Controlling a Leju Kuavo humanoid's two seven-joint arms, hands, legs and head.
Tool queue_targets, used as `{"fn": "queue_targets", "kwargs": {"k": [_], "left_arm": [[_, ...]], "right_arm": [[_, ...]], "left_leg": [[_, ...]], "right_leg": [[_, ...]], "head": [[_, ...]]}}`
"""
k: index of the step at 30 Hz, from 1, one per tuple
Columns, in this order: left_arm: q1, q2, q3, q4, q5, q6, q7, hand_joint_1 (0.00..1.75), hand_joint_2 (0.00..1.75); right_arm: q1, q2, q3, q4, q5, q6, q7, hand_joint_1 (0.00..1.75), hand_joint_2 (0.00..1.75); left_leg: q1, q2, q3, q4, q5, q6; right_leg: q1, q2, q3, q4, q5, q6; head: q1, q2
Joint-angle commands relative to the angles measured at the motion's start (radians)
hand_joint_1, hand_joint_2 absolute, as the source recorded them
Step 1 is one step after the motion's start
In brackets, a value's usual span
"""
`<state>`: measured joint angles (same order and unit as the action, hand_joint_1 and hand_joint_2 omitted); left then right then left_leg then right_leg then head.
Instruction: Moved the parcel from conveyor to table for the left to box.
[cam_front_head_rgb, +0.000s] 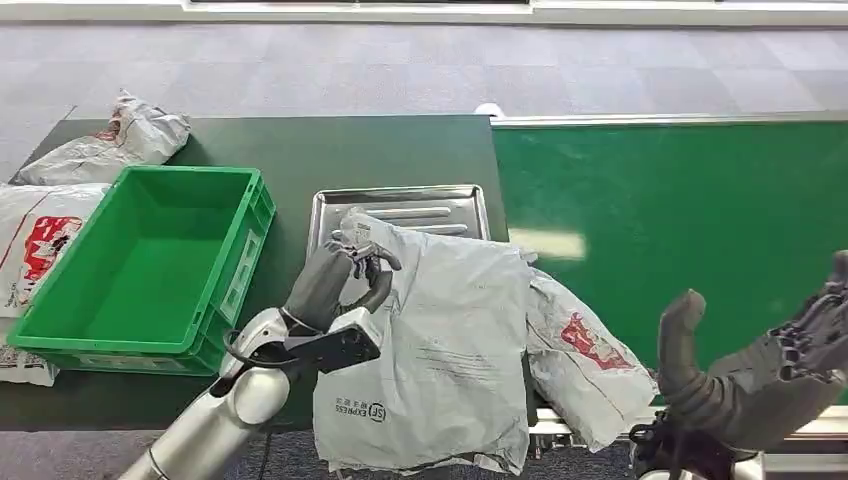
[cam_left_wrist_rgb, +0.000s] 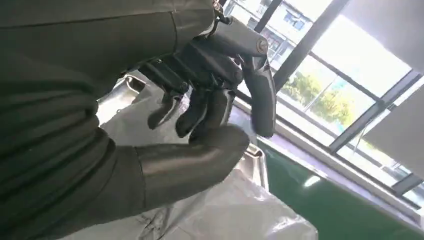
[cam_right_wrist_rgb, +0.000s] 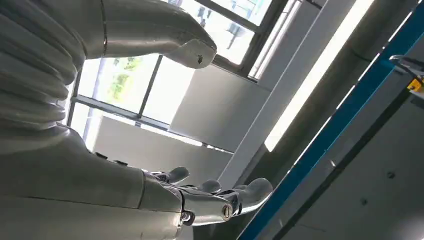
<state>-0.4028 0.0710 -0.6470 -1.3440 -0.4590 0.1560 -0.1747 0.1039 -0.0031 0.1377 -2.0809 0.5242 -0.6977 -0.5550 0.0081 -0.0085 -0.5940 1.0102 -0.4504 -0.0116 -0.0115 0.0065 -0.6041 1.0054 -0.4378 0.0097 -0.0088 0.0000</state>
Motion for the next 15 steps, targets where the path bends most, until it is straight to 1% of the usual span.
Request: {"fn": "queue_targets", "kwargs": {"k": [1,2,3,6,7,9,13,15], "left_arm": [[-0.034,0.072,-0.1,0.051,-0.167,-0.159,0.052,0.0,0.0],[-0.054,0.078,-0.154,0.078,-0.238,-0.186,0.042,0.0,0.0],[-0.053,0.067,-0.158,0.094,-0.247,-0.183,0.041,0.0,0.0],[-0.053,0.067,-0.158,0.094,-0.247,-0.183,0.041,0.0,0.0],[-0.066,0.073,-0.185,0.1,-0.277,-0.198,0.036,0.0,0.0],[-0.103,0.069,-0.254,0.146,-0.336,-0.274,0.02,0.0,0.0],[-0.12,0.058,-0.277,0.179,-0.36,-0.288,0.018,0.0,0.0],[-0.17,0.059,-0.339,0.219,-0.396,-0.354,-0.004,0.0,0.0]], "right_arm": [[-0.058,-0.005,0.015,0.061,0.007,0.0,0.026,0.0,1.75],[-0.067,-0.003,0.023,0.06,0.014,0.0,0.037,0.0,1.75],[-0.071,-0.002,0.027,0.059,0.021,0.0,0.045,0.0,1.75],[-0.071,-0.002,0.027,0.059,0.021,0.0,0.045,0.0,1.75],[-0.07,-0.003,0.03,0.058,0.022,0.0,0.046,0.0,1.75],[-0.077,-0.011,0.039,0.058,0.027,0.0,0.057,0.0,1.75],[-0.08,-0.012,0.04,0.059,0.03,0.0,0.059,0.0,1.75],[-0.075,-0.015,0.04,0.057,0.026,0.0,0.055,0.0,1.75]], "left_leg": [[0.0,0.003,0.004,-0.004,0.0,0.0],[0.0,0.002,0.002,-0.001,0.0,0.0],[0.0,0.002,0.003,-0.002,0.0,0.0],[0.0,0.001,0.002,-0.002,0.0,0.0],[0.0,0.001,0.003,-0.003,0.001,0.0],[0.0,0.002,0.002,-0.002,0.0,0.0],[0.0,-0.001,0.003,-0.003,0.001,0.0],[0.0,-0.001,0.001,0.0,0.0,0.0]], "right_leg": [[0.001,0.002,0.003,-0.004,0.001,-0.001],[0.0,0.001,0.002,-0.001,0.0,0.0],[0.0,0.001,0.002,-0.002,0.0,-0.001],[0.0,0.0,0.002,-0.002,0.0,0.0],[0.0,-0.001,0.003,-0.003,0.001,-0.001],[0.001,0.001,0.002,-0.002,0.0,-0.001],[0.001,-0.002,0.003,-0.003,0.0,-0.001],[0.001,-0.002,0.001,-0.001,0.0,0.0]], "head": [[0.0,0.0],[0.0,0.0],[0.0,0.0],[0.0,0.0],[0.0,0.0],[0.0,0.0],[0.0,0.0],[0.0,0.0]]}}
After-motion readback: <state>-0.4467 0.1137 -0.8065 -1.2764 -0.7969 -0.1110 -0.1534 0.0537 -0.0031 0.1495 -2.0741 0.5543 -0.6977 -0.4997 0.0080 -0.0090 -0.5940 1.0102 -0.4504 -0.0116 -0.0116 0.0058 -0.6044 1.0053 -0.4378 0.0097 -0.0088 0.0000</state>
